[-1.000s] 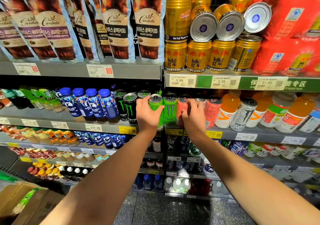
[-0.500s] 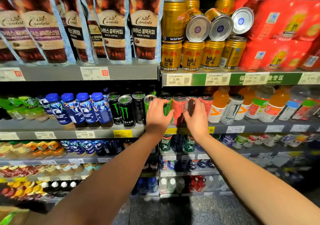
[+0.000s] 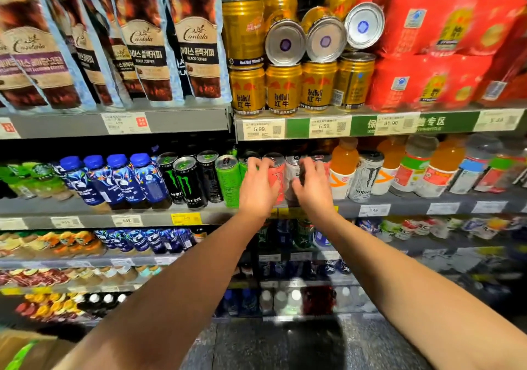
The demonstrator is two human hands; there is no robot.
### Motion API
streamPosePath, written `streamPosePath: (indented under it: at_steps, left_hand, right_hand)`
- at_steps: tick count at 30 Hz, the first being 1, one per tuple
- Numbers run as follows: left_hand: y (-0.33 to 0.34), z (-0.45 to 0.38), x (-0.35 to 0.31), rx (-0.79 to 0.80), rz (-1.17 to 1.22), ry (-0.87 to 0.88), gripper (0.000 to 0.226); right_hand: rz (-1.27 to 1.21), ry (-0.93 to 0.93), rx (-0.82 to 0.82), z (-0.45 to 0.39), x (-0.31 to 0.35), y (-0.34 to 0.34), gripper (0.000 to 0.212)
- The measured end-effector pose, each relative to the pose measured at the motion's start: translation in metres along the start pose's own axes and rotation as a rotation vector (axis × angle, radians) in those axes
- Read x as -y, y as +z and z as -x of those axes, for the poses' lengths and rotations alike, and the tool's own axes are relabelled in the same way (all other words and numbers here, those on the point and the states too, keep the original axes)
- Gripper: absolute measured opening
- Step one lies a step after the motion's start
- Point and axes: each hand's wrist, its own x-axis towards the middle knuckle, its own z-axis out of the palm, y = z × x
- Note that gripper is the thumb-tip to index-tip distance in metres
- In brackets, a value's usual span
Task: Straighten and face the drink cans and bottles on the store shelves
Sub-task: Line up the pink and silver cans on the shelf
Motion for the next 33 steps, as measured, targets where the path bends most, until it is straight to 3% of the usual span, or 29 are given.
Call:
streamPosePath:
  at_steps: [3, 6, 9, 13, 18, 21, 26, 33]
  left_hand:
    - [0.004, 0.002, -0.005, -0.051, -0.036, -0.035, 0.034]
    - [0.007, 0.002, -0.008, -0.085, -0.029, -0.078, 0.039]
    - [0.009, 0.002, -0.010, -0.110, -0.035, -0.108, 0.046]
    - [0.014, 0.004, -0.009, -0.152, -0.015, -0.079, 0.037]
    - [0.017, 0.009, -0.010, -0.214, 0.173, -0.139, 0.047]
    - [0.016, 0.008, -0.008, -0.228, 0.240, -0.140, 0.054]
    - [0.015, 0.004, -0.009, -0.202, 0.198, -0.095, 0.045]
    - [0.013, -0.007, -0.007, -0.138, 0.050, -0.034, 0.052]
  right_hand:
    - [-0.027, -0.088, -0.098, 0.007, 0.000, -0.001, 0.029]
    - [0.111, -0.237, -0.217, 0.011, -0.006, 0.001, 0.026]
    - [0.117, -0.233, -0.162, 0.011, -0.013, 0.002, 0.030]
    - [0.102, -0.282, -0.114, 0.015, -0.020, 0.001, 0.042]
    - [-0.005, -0.220, -0.129, 0.014, -0.019, -0.001, 0.064]
    - [-0.058, -0.208, -0.133, 0.013, -0.018, -0.002, 0.061]
    - [-0.158, -0.178, -0.202, 0.017, -0.012, -0.010, 0.052]
    - [-0.222, -0.171, -0.230, 0.020, -0.017, -0.032, 0.054]
